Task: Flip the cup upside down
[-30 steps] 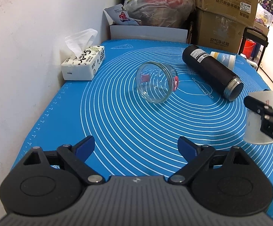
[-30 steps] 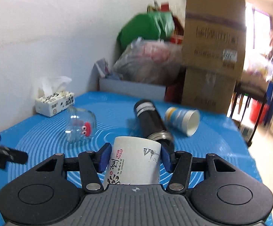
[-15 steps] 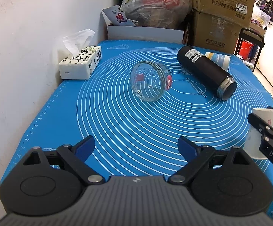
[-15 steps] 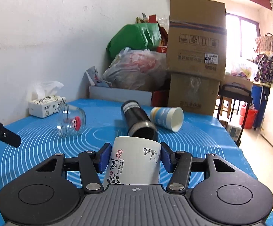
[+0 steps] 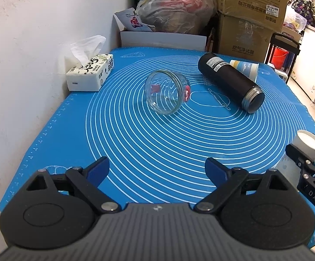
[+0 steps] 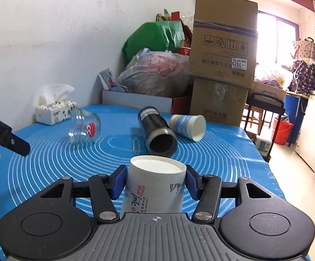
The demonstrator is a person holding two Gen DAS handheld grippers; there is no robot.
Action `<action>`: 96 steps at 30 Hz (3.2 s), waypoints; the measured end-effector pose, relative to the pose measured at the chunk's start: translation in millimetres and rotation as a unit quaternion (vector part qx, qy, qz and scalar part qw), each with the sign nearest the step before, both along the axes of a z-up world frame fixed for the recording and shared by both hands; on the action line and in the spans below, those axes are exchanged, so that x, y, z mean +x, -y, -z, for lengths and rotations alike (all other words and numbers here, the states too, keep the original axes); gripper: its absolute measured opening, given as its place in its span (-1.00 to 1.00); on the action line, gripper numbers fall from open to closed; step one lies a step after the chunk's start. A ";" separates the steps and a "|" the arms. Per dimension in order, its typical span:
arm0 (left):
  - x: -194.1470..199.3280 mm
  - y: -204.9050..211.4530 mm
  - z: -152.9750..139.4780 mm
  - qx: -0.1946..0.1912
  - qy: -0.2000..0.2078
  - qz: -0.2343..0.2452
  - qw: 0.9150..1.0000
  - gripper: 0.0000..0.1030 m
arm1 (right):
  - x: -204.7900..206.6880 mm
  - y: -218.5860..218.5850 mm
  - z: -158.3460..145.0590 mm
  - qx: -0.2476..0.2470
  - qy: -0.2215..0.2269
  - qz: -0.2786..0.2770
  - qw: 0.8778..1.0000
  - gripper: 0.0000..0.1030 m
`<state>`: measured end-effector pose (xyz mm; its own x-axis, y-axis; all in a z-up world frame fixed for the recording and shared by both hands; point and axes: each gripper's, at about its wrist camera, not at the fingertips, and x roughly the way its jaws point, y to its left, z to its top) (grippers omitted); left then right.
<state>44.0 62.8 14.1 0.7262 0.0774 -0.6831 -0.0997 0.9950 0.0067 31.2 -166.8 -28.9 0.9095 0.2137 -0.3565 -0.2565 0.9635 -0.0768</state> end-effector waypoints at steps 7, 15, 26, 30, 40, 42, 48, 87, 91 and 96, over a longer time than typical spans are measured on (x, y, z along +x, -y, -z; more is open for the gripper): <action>-5.5 3.8 -1.7 -0.001 0.003 0.006 1.000 0.83 | -8.3 4.6 -5.2 0.008 0.004 0.003 1.000 0.49; -24.8 20.7 -11.6 -0.011 0.021 0.029 0.999 0.83 | -19.9 16.2 -21.2 0.030 -0.031 -0.002 0.999 0.69; -70.5 49.1 -26.2 -0.021 0.049 0.056 0.997 0.83 | -76.8 33.6 -56.8 0.053 -0.044 0.010 0.998 0.69; -85.0 57.2 -25.1 -0.017 0.054 0.060 0.997 0.82 | -100.3 39.4 -59.5 0.059 -0.046 0.013 0.997 0.69; -122.4 70.0 -25.8 -0.014 0.069 0.064 0.995 0.82 | -137.3 52.0 -64.4 0.076 -0.041 0.016 0.996 0.69; -127.0 70.8 -26.2 -0.014 0.072 0.064 0.995 0.83 | -141.8 53.6 -65.5 0.078 -0.039 0.018 0.996 0.69; -140.0 72.0 -27.1 -0.010 0.081 0.063 0.995 0.83 | -154.1 54.9 -65.2 0.085 -0.041 0.017 0.995 0.69; -148.4 64.1 -26.2 -0.007 0.081 0.064 0.995 0.83 | -163.2 52.9 -66.2 0.086 -0.045 0.018 0.995 0.69; -147.8 64.1 -25.7 -0.007 0.079 0.064 0.995 0.83 | -161.2 51.8 -67.1 0.086 -0.046 0.019 0.995 0.69; -146.1 64.4 -24.9 -0.007 0.079 0.060 0.995 0.83 | -158.7 50.6 -66.1 0.085 -0.048 0.019 0.995 0.69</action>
